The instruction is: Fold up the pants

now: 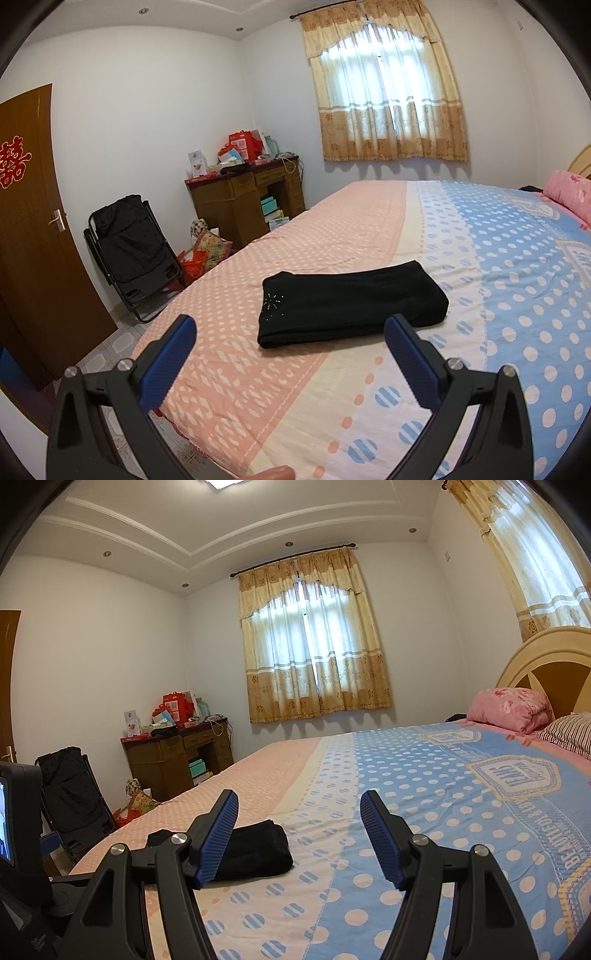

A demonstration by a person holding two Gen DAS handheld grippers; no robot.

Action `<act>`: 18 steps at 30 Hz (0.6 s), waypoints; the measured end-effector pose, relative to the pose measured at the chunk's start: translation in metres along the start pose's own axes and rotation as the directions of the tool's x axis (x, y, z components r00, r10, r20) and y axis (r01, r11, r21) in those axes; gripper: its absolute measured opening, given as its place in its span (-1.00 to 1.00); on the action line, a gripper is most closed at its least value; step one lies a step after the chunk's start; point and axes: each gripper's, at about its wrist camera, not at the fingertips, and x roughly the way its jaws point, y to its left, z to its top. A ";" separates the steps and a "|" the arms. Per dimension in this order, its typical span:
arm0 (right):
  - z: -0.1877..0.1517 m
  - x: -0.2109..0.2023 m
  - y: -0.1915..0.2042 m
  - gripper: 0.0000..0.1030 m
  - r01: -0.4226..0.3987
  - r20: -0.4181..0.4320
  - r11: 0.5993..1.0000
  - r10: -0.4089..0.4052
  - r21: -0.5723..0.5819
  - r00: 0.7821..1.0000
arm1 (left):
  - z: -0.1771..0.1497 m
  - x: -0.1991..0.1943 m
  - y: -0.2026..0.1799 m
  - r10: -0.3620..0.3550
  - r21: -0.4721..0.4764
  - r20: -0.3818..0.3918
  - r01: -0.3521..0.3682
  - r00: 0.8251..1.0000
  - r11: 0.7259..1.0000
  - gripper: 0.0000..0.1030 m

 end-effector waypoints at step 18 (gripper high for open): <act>-0.003 0.001 -0.003 0.36 0.004 0.004 1.000 -0.004 0.000 1.000 | 0.004 0.003 0.011 -0.010 -0.017 -0.008 0.010 1.000 1.000 1.00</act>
